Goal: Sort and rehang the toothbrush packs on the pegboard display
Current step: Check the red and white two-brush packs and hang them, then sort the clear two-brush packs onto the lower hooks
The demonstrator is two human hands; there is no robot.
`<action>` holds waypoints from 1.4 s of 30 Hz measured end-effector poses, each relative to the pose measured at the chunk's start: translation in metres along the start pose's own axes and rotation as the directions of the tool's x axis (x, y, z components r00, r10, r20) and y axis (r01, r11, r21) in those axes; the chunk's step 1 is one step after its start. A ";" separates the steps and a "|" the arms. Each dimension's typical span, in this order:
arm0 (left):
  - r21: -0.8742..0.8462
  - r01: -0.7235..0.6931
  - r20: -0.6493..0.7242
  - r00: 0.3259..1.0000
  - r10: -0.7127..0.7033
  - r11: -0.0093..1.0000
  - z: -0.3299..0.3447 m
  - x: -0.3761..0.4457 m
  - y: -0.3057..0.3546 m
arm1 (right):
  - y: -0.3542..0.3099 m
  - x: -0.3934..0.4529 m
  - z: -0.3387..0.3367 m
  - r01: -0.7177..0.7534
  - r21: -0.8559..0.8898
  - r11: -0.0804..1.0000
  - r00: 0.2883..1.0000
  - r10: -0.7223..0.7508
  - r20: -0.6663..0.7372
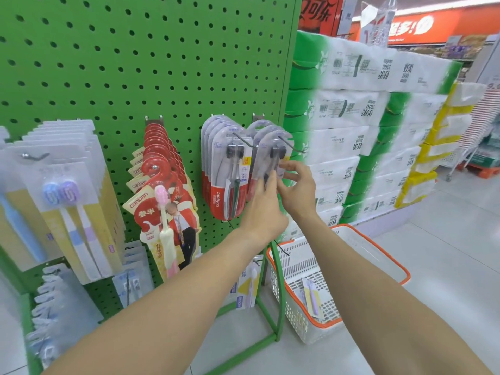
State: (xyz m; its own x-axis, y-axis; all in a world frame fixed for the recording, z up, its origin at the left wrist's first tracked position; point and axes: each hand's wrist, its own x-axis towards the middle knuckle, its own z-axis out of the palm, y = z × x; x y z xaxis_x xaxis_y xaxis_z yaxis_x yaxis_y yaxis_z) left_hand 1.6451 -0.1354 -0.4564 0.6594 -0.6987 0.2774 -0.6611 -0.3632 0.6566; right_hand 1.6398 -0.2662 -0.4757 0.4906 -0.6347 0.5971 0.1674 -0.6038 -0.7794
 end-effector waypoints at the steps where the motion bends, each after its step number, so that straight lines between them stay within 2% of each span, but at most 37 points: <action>1: -0.004 0.002 -0.015 1.000 -0.002 1.000 0.001 -0.002 -0.001 | 0.002 0.000 0.000 0.012 -0.019 1.000 1.000 -0.012 0.014; 5: -0.042 -0.033 -0.099 0.995 0.029 0.999 0.001 -0.022 -0.006 | 0.008 -0.010 -0.005 -0.003 -0.049 0.999 1.000 0.004 0.023; 8: -0.023 -0.047 -0.163 0.986 0.042 0.999 0.007 -0.052 -0.015 | 0.008 -0.035 -0.014 -0.080 -0.034 0.996 0.995 0.078 -0.062; 11: -0.030 -0.062 -0.099 0.993 0.059 0.998 0.018 -0.094 -0.030 | 0.001 -0.070 -0.017 -0.067 -0.057 0.996 0.994 0.062 -0.091; 14: 0.078 -0.113 0.009 0.994 0.113 0.991 0.017 -0.140 -0.047 | -0.010 -0.108 -0.016 0.053 -0.064 0.997 0.998 -0.055 -0.026; 16: 0.100 -0.095 0.052 0.995 0.090 0.990 0.011 -0.169 -0.067 | -0.018 -0.136 -0.011 0.155 -0.050 0.987 0.988 -0.154 0.027; 18: 0.120 -0.015 0.071 0.997 0.007 0.993 0.000 -0.201 -0.094 | -0.023 -0.169 0.001 0.244 -0.031 0.969 0.962 -0.238 0.134; 20: 0.169 0.137 0.069 0.986 -0.151 0.976 -0.014 -0.233 -0.128 | -0.023 -0.207 0.020 0.308 -0.013 0.951 0.913 -0.292 0.285; 21: 0.214 0.252 0.079 0.958 -0.274 0.944 -0.023 -0.248 -0.146 | -0.023 -0.226 0.031 0.327 0.006 0.945 0.878 -0.306 0.369; 22: 0.265 0.381 0.116 0.899 -0.421 0.886 -0.033 -0.263 -0.167 | -0.024 -0.245 0.043 0.345 0.026 0.938 0.834 -0.320 0.450; 24: 0.347 0.608 0.227 0.684 -0.693 0.714 -0.057 -0.286 -0.201 | -0.029 -0.278 0.068 0.374 0.073 0.924 0.736 -0.344 0.582; 25: 0.370 0.685 0.263 0.570 -0.778 0.627 -0.069 -0.295 -0.216 | -0.030 -0.291 0.081 0.372 0.092 0.924 0.688 -0.341 0.641; 26: 0.369 0.741 0.256 0.498 -0.828 0.560 -0.081 -0.303 -0.230 | -0.031 -0.302 0.095 0.352 0.101 0.930 0.639 -0.318 0.700; 27: 0.347 0.776 0.210 0.483 -0.850 0.527 -0.091 -0.308 -0.244 | -0.032 -0.312 0.108 0.323 0.099 0.941 0.593 -0.283 0.754; 29: 0.215 0.801 0.032 0.566 -0.824 0.558 -0.107 -0.314 -0.269 | -0.034 -0.325 0.135 0.257 0.062 0.964 0.530 -0.194 0.826; 31: 0.014 0.742 -0.139 0.666 -0.733 0.670 -0.122 -0.314 -0.278 | -0.038 -0.334 0.158 0.186 0.015 0.982 0.521 -0.111 0.846; 33: -0.140 0.627 -0.239 0.730 -0.640 0.767 -0.133 -0.312 -0.282 | -0.044 -0.339 0.178 0.104 -0.028 0.994 0.530 -0.032 0.847; 37: -0.281 0.525 -0.254 0.766 -0.590 0.803 -0.144 -0.304 -0.284 | -0.061 -0.342 0.211 -0.029 -0.082 0.996 0.612 0.082 0.786; 42: -0.307 0.475 -0.302 0.773 -0.557 0.825 -0.148 -0.308 -0.286 | -0.077 -0.341 0.230 -0.104 -0.060 0.993 0.673 0.115 0.730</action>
State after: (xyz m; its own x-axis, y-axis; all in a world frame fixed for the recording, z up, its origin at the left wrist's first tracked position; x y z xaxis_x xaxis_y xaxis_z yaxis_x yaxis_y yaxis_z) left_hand 1.6845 0.2748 -0.6256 0.9866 -0.1517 0.0606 -0.1226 -0.4424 0.8884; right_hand 1.6566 0.1075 -0.6628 0.9741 -0.1443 0.1740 0.0640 -0.5624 -0.8244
